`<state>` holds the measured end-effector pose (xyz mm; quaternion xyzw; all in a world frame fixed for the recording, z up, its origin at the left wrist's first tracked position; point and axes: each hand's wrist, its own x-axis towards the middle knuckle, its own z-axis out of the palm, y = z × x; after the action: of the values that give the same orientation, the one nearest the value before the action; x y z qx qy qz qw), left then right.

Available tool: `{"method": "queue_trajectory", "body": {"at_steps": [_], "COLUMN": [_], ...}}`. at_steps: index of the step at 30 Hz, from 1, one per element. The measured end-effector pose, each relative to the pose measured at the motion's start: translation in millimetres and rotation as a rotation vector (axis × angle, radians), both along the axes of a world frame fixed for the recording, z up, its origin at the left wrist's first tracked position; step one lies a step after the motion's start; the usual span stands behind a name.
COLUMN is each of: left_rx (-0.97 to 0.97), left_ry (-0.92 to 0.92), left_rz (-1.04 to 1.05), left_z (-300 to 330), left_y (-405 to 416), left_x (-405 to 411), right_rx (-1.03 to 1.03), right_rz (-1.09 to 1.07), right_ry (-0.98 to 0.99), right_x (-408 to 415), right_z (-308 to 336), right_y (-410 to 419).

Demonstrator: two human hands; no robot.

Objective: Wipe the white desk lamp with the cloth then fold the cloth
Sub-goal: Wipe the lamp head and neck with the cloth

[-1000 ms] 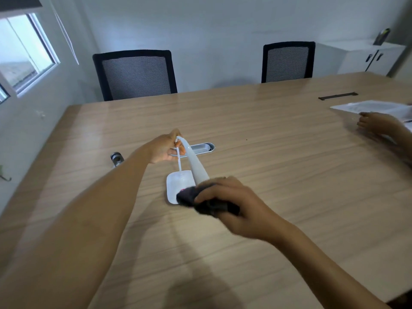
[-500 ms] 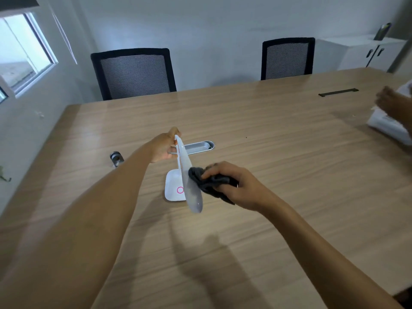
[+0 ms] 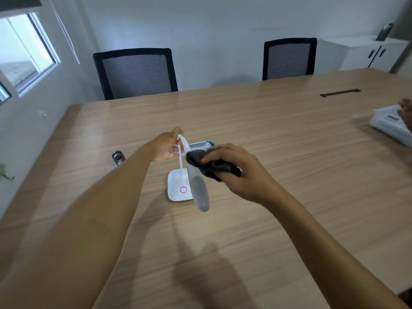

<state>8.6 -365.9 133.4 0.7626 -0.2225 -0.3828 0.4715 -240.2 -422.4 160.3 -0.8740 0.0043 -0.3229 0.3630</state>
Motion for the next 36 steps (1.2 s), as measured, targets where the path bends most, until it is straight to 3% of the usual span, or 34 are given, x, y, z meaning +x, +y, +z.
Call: {"method": "queue_trajectory", "body": {"at_steps": [5, 13, 17, 20, 25, 31, 36], "left_rx": [-0.029, -0.034, -0.056, -0.051, -0.037, -0.032, -0.033], "left_ry": [-0.005, -0.015, -0.013, -0.017, -0.001, -0.008, 0.019], "left_rz": [0.012, 0.032, 0.019, 0.011, 0.008, -0.029, -0.014], "left_z": [-1.3, -5.8, -4.3, -4.8, -5.3, -9.3, -10.4], "left_y": [0.3, -4.3, -1.2, -1.7, -3.4, -3.4, -5.4], "left_x": [-1.9, -3.3, -2.2, -1.3, 2.3, 8.4, 9.7], "right_rx": [-0.031, -0.027, 0.162, 0.389, 0.503, 0.509, 0.428], "right_rz": [0.051, 0.263, 0.294, 0.23, 0.087, 0.124, 0.228], "right_ry": [0.075, 0.352, 0.472, 0.364, 0.233, 0.36, 0.598], "right_x": [31.4, -10.5, -30.7, -24.2, 16.8, 5.8, -21.3], "right_z": [-17.3, -51.1, -40.4, -19.5, -1.3, -29.4, -58.8], "right_y": [6.1, 22.7, 18.4, 5.9, -9.2, -7.8, -4.8]}}
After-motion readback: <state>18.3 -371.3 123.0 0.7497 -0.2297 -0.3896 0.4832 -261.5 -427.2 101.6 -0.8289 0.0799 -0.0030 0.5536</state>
